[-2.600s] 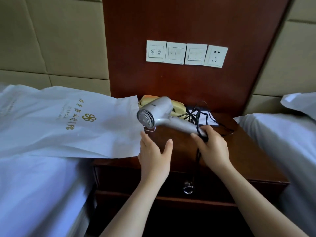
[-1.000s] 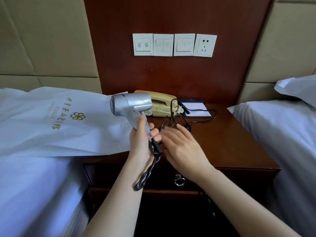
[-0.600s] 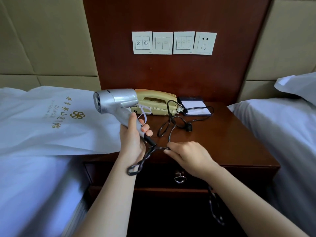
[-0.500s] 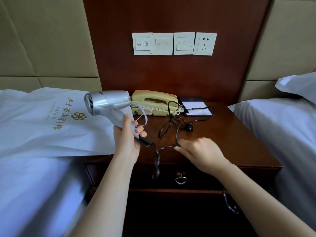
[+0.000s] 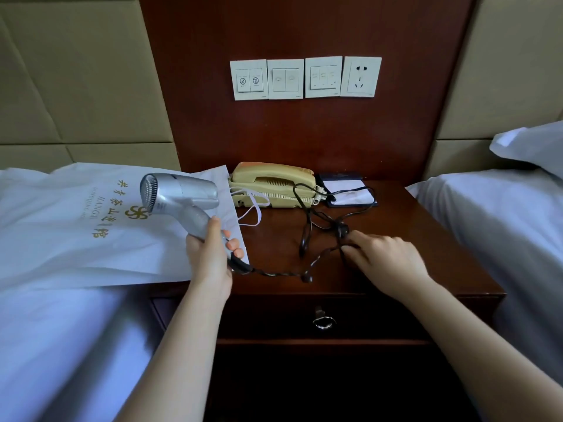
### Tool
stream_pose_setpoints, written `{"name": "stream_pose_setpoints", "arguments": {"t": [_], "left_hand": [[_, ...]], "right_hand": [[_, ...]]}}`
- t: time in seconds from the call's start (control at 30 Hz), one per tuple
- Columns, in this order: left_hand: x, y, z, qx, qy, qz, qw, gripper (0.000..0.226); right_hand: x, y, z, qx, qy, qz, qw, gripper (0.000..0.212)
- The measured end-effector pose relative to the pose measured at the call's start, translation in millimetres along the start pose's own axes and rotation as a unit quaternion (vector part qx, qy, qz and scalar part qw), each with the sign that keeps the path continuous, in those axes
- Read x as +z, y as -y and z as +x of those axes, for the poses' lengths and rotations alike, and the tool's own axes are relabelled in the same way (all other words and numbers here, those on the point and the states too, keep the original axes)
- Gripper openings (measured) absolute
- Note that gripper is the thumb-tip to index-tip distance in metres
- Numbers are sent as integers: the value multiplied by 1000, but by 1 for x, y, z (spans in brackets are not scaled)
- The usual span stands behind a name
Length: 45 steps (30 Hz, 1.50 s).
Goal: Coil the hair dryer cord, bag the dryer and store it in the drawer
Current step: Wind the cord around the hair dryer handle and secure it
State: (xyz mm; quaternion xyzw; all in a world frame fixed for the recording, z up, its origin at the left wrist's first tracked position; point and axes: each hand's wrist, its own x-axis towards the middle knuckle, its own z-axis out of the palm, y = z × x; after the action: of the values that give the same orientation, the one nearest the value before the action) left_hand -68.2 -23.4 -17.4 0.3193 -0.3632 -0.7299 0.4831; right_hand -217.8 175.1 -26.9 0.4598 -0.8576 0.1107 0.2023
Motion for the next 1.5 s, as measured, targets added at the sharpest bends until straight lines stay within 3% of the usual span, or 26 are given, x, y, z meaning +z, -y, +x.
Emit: {"name": "stream_pose_setpoints", "arguments": {"t": [0.2, 0.3, 0.43, 0.53, 0.67, 0.8, 1.13, 1.27, 1.37, 1.5], "left_hand": [[18, 17, -9, -32, -92, -103, 990, 27], [23, 25, -10, -31, -114, -131, 984, 27], [28, 27, -8, -33, -122, -149, 981, 19], [30, 25, -9, -17, -135, -163, 977, 18], [31, 19, -17, 5, -147, -171, 974, 14], [29, 18, -23, 7, -124, -152, 981, 15], [33, 19, -24, 3, -51, -138, 989, 22], [37, 15, -26, -1, -41, -153, 987, 23], [37, 12, -25, 2, -26, -148, 989, 23], [33, 10, -22, 9, -18, -119, 993, 25]], "right_hand": [[12, 42, -9, -126, -32, -1, 992, 63], [9, 55, -14, -165, -19, 127, 978, 58], [0, 78, -25, -61, 24, 398, 915, 43], [-6, 96, -28, 3, 34, 473, 880, 33], [-1, 109, -25, 28, 67, 516, 854, 23], [4, 114, -16, 100, 94, 554, 821, 31], [-12, 101, 4, 119, 160, 530, 824, 3], [-23, 79, 1, 121, 205, 606, 759, 32], [-20, 71, 1, 113, 240, 609, 747, 54], [-21, 59, 0, 85, 240, 606, 753, 59]]}}
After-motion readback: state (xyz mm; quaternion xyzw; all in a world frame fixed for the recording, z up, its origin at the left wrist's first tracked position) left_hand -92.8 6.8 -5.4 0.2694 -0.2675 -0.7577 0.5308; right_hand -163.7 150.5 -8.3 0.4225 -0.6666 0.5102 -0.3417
